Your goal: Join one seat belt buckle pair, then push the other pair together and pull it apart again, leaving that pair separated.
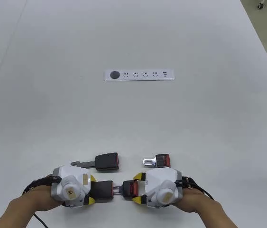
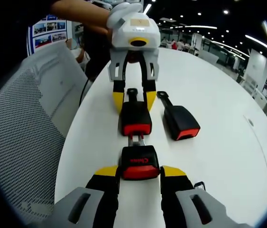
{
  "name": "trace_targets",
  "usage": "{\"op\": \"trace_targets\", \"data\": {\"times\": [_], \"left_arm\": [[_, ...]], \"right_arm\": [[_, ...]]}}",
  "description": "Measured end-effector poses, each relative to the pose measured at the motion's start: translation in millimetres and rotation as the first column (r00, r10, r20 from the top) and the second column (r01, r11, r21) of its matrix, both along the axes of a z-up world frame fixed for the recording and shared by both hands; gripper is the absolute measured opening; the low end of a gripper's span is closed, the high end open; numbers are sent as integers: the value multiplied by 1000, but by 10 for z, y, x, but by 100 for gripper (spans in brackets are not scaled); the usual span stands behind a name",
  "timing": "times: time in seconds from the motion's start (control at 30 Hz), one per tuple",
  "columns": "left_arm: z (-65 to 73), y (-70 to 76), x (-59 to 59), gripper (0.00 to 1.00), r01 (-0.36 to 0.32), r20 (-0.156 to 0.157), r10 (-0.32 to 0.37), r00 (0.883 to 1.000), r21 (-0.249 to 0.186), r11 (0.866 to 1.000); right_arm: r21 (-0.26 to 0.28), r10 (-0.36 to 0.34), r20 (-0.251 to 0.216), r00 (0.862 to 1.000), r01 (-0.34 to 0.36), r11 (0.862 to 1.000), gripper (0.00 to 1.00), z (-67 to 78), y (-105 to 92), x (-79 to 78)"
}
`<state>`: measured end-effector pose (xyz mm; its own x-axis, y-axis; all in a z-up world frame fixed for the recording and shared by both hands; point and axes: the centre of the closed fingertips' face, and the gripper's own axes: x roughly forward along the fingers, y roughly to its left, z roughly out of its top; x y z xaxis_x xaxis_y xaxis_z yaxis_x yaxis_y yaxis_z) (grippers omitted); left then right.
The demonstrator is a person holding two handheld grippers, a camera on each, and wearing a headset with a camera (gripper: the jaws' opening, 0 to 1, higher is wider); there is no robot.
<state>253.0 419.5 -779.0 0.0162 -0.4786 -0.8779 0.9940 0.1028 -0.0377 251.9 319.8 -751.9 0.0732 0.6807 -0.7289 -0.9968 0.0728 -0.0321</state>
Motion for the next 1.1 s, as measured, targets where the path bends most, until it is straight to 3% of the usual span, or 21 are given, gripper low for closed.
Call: {"op": "trace_targets", "data": {"times": [0.23,0.53,0.67,1.1], "left_arm": [[11,-4,-2,32,8,3,-8,1000,0,1000],[4,-3,6,32,-3,2,3,1000,-4,1000],[6,-8,6,32,-2,2,2,1000,1,1000],[-7,-9,11,31,0,6,0,1000,9,1000]], "right_arm": [[7,-1,5,1000,1,1000,30,12,48,-2],[24,-6,7,1000,6,1000,30,-87,73,20],[34,-33,-16,999,33,999,30,-110,91,31],[34,-64,-26,998,65,997,29,-13,114,-3]]}}
